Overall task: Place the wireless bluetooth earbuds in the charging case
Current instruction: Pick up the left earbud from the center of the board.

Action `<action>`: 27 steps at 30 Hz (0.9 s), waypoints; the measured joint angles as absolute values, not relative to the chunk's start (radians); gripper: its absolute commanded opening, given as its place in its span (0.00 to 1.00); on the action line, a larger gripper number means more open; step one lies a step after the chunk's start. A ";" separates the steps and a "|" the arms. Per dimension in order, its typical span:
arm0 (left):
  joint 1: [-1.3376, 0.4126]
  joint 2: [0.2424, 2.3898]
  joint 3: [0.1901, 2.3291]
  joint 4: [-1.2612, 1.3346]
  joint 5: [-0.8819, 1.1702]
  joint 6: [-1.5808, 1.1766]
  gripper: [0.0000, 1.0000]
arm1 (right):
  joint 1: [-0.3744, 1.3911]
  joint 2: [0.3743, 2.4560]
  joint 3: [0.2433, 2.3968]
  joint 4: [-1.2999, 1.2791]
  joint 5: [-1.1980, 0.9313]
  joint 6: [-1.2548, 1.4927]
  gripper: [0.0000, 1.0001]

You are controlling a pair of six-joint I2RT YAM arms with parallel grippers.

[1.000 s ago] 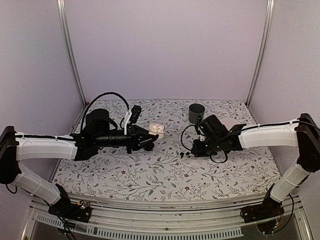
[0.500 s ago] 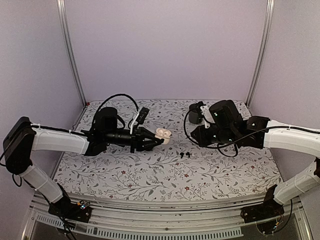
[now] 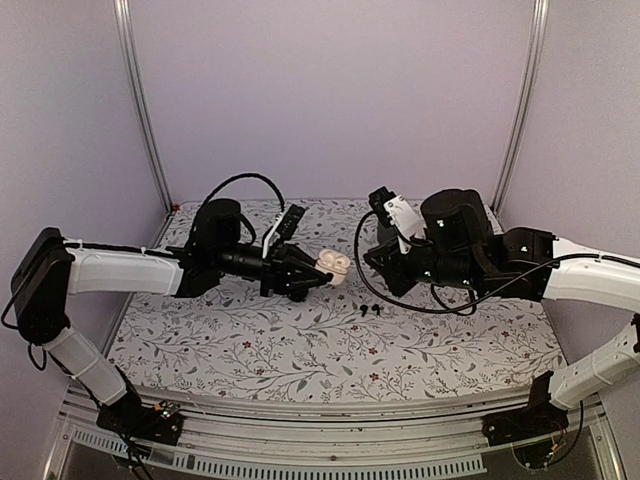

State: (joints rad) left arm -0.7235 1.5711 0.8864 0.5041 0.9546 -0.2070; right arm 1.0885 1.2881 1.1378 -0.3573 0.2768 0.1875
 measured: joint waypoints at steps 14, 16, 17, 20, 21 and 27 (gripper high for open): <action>-0.632 1.512 0.728 0.524 0.749 -0.290 0.00 | 0.959 1.290 1.052 -0.333 0.249 0.258 0.25; -0.627 1.488 0.704 0.538 0.712 -0.310 0.00 | 0.897 1.310 1.020 -0.337 0.205 0.295 0.25; -0.627 1.479 0.701 0.540 0.701 -0.315 0.00 | 0.864 1.335 1.019 -0.339 0.180 0.316 0.26; -0.626 1.451 0.698 0.560 0.678 -0.329 0.00 | 0.807 1.423 1.020 -0.326 0.126 0.353 0.29; -0.626 1.441 0.696 0.566 0.673 -0.333 0.00 | 0.788 1.459 1.020 -0.323 0.107 0.363 0.30; -0.625 1.374 0.673 0.570 0.657 -0.342 0.00 | 0.704 1.641 1.025 -0.290 0.026 0.393 0.33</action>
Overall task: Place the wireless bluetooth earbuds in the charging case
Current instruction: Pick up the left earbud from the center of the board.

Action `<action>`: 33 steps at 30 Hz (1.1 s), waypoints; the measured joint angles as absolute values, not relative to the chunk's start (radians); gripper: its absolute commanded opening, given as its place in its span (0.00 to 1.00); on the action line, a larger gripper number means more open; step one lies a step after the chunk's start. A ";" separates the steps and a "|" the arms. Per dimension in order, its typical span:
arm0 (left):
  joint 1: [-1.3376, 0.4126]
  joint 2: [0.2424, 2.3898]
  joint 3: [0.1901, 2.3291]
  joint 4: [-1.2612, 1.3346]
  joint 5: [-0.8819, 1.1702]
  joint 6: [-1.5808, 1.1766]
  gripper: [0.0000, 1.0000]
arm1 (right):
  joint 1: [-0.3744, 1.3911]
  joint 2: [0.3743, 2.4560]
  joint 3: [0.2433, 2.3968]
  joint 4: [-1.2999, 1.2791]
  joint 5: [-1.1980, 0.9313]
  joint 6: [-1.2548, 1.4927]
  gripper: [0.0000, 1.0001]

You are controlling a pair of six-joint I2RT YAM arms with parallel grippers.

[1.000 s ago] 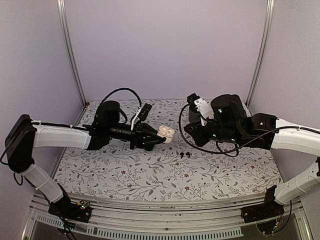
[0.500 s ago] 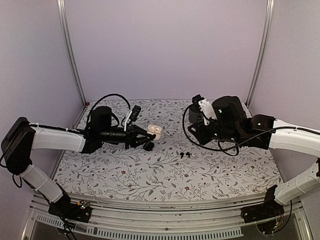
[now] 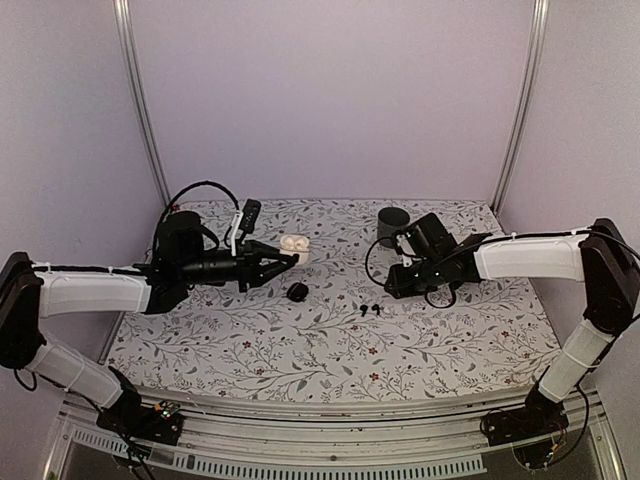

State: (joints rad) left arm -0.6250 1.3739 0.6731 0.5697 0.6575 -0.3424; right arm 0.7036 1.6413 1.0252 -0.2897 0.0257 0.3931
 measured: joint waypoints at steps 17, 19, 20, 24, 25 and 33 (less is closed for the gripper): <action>-0.625 1.271 0.653 0.525 0.638 -0.337 0.00 | 0.707 1.739 1.056 -0.291 0.020 0.411 0.33; -0.625 1.277 0.653 0.527 0.638 -0.337 0.00 | 0.714 1.740 1.043 -0.291 0.023 0.419 0.32; -0.625 1.283 0.653 0.526 0.639 -0.337 0.00 | 0.717 1.741 1.036 -0.291 0.025 0.425 0.32; -0.624 1.295 0.653 0.526 0.639 -0.338 0.00 | 0.732 1.753 1.026 -0.291 0.045 0.447 0.32; -0.624 1.296 0.653 0.526 0.639 -0.338 0.00 | 0.734 1.756 1.026 -0.291 0.050 0.454 0.32; -0.624 1.296 0.653 0.526 0.640 -0.337 0.00 | 0.755 1.787 1.026 -0.293 0.087 0.537 0.31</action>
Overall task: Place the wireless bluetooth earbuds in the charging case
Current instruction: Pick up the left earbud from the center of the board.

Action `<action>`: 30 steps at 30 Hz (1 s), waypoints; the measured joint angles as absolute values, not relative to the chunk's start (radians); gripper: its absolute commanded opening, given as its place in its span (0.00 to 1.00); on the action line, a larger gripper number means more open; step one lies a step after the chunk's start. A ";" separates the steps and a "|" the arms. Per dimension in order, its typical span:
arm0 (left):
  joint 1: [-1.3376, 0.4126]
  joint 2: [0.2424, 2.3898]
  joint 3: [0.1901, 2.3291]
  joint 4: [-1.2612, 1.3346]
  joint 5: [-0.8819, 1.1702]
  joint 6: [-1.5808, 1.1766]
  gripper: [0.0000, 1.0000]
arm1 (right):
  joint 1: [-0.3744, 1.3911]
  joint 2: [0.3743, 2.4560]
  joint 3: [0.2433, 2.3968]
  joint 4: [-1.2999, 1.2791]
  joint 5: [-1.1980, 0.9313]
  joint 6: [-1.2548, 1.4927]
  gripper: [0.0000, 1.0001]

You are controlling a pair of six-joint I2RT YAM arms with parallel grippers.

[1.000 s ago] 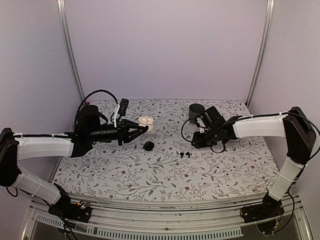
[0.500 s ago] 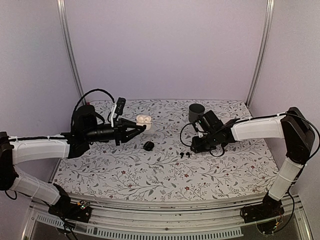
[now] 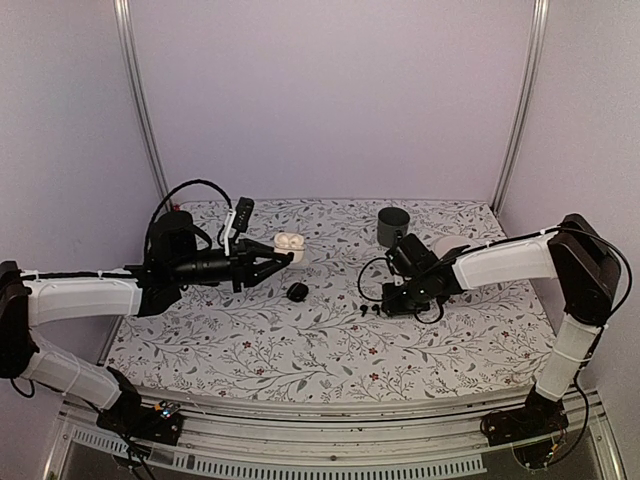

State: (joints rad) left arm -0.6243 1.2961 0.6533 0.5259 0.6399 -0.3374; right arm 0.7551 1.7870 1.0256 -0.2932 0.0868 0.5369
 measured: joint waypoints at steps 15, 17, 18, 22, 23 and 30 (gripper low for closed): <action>-0.701 1.309 0.590 0.616 0.477 -0.292 0.00 | 0.818 1.834 1.041 -0.335 0.209 0.768 0.31; -0.755 1.317 0.569 0.638 0.399 -0.266 0.00 | 0.818 1.834 1.041 -0.336 0.218 0.786 0.32; -0.782 1.327 0.564 0.649 0.362 -0.252 0.00 | 0.818 1.834 1.041 -0.337 0.224 0.793 0.32; -0.852 1.385 0.562 0.678 0.224 -0.208 0.00 | 0.818 1.841 1.047 -0.337 0.234 0.805 0.32; -0.862 1.402 0.560 0.685 0.193 -0.201 0.00 | 0.818 1.845 1.051 -0.337 0.234 0.805 0.32; -0.884 1.486 0.526 0.747 0.085 -0.187 0.00 | 0.818 1.867 1.079 -0.335 0.234 0.808 0.32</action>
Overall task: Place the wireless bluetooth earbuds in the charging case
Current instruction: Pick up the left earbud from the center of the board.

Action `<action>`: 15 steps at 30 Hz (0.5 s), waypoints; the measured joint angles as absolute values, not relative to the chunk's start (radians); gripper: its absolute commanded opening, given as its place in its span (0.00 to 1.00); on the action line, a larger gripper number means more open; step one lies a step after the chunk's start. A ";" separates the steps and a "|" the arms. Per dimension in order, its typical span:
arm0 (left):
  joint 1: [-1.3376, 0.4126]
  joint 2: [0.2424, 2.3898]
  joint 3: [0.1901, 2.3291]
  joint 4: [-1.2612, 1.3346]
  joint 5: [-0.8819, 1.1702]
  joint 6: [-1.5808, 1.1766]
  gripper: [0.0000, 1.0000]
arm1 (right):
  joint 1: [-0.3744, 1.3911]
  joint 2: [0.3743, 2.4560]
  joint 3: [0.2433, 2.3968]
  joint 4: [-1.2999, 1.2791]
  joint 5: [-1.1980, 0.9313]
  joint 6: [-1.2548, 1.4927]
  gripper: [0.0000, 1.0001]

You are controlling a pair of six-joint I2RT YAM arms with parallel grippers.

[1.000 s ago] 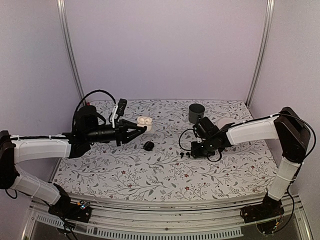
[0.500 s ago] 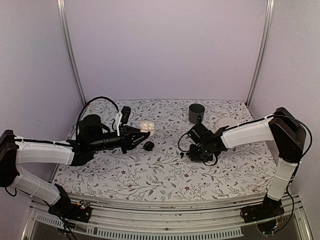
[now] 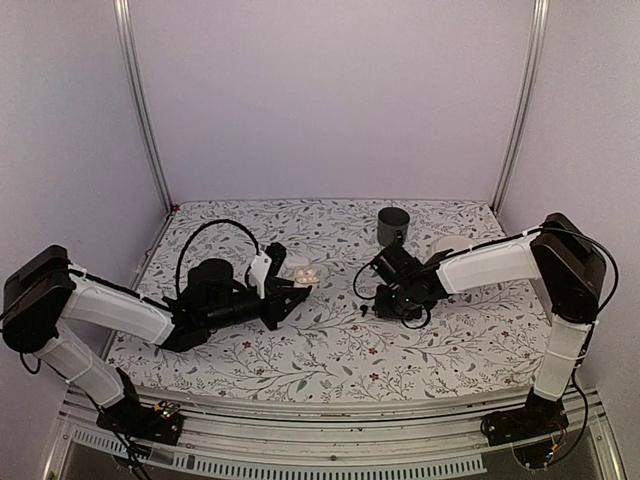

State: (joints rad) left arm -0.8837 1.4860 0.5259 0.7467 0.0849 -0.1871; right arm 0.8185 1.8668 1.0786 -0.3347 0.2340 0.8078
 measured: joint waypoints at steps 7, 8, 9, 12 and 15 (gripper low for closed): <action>-0.892 1.523 0.523 0.781 0.069 -0.192 0.00 | 0.818 1.881 1.094 -0.334 0.239 0.807 0.28; -0.894 1.526 0.522 0.791 0.068 -0.192 0.00 | 0.818 1.883 1.095 -0.334 0.241 0.808 0.27; -0.895 1.529 0.522 0.795 0.068 -0.192 0.00 | 0.818 1.884 1.096 -0.333 0.242 0.805 0.25; -0.899 1.543 0.522 0.812 0.066 -0.192 0.00 | 0.818 1.887 1.099 -0.332 0.245 0.802 0.20; -0.900 1.554 0.522 0.819 0.066 -0.195 0.00 | 0.817 1.887 1.098 -0.332 0.249 0.796 0.14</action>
